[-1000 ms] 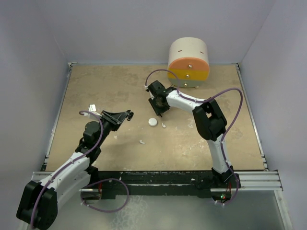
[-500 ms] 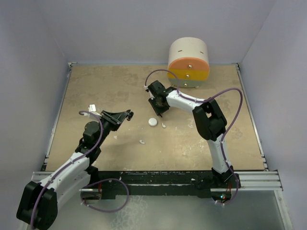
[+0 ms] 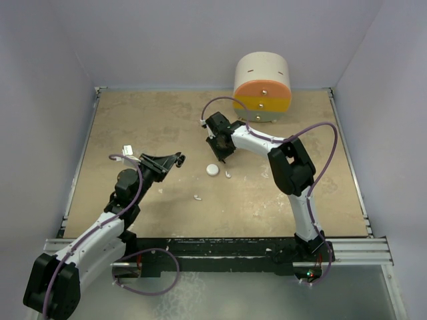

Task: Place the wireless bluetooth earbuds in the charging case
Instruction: Pick up the earbud from the center of the board.

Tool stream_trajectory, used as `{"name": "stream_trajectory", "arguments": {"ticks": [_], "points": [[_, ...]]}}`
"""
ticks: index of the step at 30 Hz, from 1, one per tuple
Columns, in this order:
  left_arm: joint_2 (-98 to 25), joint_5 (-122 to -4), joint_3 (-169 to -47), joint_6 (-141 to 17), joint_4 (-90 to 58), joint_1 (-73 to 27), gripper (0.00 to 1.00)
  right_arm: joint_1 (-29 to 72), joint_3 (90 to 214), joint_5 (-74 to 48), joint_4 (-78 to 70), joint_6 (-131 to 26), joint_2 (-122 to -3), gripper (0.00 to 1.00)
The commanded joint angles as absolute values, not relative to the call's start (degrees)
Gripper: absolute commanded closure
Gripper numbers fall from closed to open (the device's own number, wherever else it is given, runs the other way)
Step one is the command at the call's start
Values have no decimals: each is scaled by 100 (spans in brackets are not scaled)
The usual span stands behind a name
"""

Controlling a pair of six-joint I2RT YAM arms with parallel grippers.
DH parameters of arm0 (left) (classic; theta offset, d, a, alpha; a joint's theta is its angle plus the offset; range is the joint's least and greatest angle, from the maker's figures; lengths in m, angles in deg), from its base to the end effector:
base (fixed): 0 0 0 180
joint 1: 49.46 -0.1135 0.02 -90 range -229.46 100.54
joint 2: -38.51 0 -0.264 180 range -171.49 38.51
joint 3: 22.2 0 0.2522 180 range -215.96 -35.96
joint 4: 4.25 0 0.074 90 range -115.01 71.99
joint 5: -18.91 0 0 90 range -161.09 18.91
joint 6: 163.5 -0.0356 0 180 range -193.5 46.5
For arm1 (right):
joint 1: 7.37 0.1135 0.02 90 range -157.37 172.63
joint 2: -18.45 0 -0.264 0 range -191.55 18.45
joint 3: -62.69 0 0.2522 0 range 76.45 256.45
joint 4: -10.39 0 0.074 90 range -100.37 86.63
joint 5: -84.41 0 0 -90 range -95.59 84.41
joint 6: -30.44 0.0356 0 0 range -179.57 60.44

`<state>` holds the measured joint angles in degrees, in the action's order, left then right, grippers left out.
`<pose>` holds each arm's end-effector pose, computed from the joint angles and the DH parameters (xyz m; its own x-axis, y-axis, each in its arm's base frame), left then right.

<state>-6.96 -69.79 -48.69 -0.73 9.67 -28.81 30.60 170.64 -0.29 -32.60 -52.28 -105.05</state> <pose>0.1705 -0.0651 0.2100 -0.3814 -0.8767 -0.2931 0.0319 0.3045 -0.9520 0.3692 0.2840 0.1727 -0.7398 -0.4174 -0.5277 -0.4848 0.8746 -0.0120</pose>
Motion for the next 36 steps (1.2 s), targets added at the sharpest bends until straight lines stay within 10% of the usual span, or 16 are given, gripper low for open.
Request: {"name": "stream_trajectory", "arguments": {"ticks": [1,19,36], "points": [[-604,-6925,-4878,-204,1096,-2909,100,3093,17050,-172,-3281,-5273,-10550,73],[-554,-6908,-4981,-214,936,-2923,100,3084,17303,192,-2863,-5124,-10113,100],[-2306,-6218,-5835,379,2259,-2918,100,3086,13272,-214,3170,-4790,-6748,100]]}}
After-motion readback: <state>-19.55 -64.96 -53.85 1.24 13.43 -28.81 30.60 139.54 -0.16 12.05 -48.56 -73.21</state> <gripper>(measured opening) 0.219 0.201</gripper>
